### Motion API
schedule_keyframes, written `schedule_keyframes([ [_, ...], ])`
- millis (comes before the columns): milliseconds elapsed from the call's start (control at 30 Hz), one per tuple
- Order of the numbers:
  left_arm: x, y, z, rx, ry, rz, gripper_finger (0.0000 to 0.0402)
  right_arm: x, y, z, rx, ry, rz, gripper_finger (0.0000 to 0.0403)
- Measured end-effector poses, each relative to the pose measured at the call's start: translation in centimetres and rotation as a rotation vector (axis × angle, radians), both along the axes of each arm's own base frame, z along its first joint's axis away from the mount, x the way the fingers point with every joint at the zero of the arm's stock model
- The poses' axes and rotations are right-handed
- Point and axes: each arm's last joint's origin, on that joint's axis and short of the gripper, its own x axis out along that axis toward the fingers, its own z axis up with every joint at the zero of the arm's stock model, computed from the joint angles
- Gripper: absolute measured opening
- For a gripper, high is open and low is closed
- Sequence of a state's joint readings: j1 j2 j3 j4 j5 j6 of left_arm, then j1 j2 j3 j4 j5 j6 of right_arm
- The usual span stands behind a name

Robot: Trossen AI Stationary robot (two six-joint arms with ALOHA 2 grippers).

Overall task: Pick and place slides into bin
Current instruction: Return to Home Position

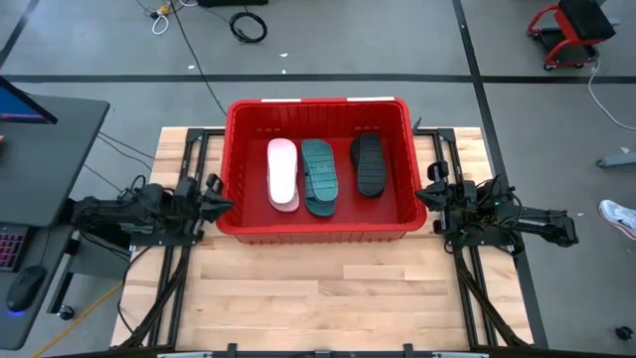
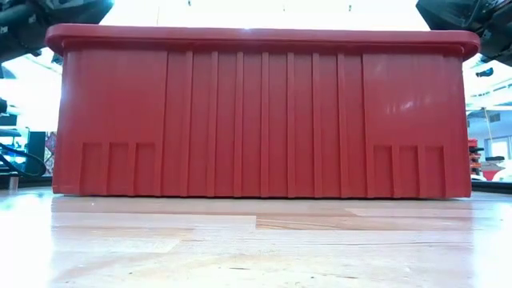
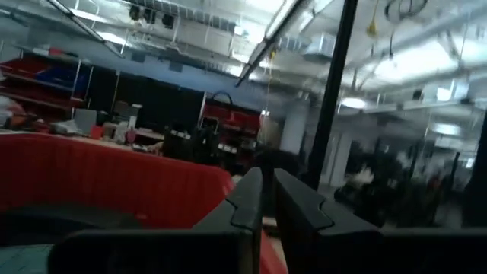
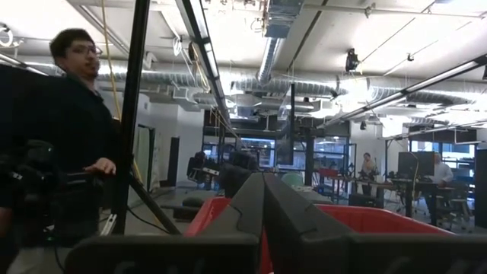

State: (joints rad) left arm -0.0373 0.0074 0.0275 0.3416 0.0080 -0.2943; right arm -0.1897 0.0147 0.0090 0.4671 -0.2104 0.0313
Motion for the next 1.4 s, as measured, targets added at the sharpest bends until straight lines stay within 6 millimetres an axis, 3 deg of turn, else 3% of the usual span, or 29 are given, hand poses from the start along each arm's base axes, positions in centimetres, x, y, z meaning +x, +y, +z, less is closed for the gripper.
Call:
schedule_keyframes([
  [367,0.13,0.02,-0.3,0.431,-0.006,0.169,0.0025,0.05,-0.01,-0.05,0.003,0.016,0.0,0.0014],
  [1400,0.09,0.01,-0.19,0.431,-0.016,0.168,0.0036,-0.09,0.02,0.38,0.0,0.002,0.0,0.0014],
])
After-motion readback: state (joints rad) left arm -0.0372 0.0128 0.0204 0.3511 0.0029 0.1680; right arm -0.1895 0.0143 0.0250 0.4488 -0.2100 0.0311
